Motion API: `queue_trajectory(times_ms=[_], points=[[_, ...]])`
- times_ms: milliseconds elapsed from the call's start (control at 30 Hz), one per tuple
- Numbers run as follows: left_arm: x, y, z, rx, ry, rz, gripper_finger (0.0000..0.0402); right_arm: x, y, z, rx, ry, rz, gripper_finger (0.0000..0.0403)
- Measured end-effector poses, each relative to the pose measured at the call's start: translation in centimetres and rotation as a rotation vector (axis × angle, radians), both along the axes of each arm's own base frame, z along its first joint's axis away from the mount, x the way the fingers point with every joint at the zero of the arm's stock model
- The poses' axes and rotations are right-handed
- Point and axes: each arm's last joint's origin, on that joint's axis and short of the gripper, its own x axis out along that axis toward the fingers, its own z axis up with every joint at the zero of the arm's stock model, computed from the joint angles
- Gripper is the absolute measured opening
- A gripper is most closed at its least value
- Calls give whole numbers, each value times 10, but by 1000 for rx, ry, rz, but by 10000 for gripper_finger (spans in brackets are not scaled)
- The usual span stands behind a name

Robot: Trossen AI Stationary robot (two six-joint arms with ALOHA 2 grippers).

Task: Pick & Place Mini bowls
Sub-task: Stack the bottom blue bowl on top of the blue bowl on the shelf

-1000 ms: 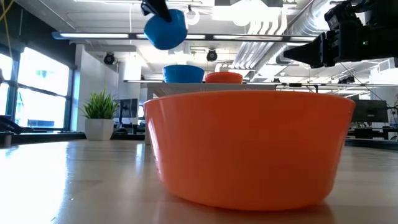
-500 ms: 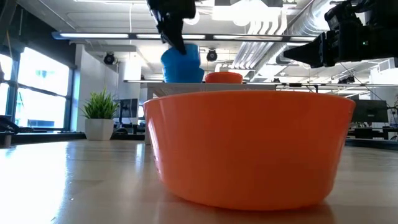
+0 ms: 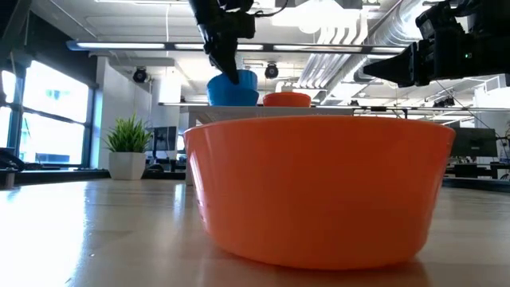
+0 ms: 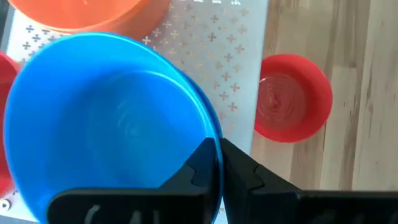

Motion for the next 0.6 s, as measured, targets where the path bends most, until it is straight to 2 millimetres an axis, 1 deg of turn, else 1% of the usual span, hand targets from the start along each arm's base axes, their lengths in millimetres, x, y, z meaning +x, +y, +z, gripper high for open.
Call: queue_trajectory(times_ms=[300, 433, 600], points=[[-2, -1, -1, -34, 11, 48, 57, 0, 0, 0, -1, 0, 0, 0], [-3, -5, -3, -55, 42, 37, 63, 0, 0, 0, -1, 1, 0, 0], [0, -11, -2, -61, 33, 9, 64, 0, 0, 0, -1, 1, 0, 0]])
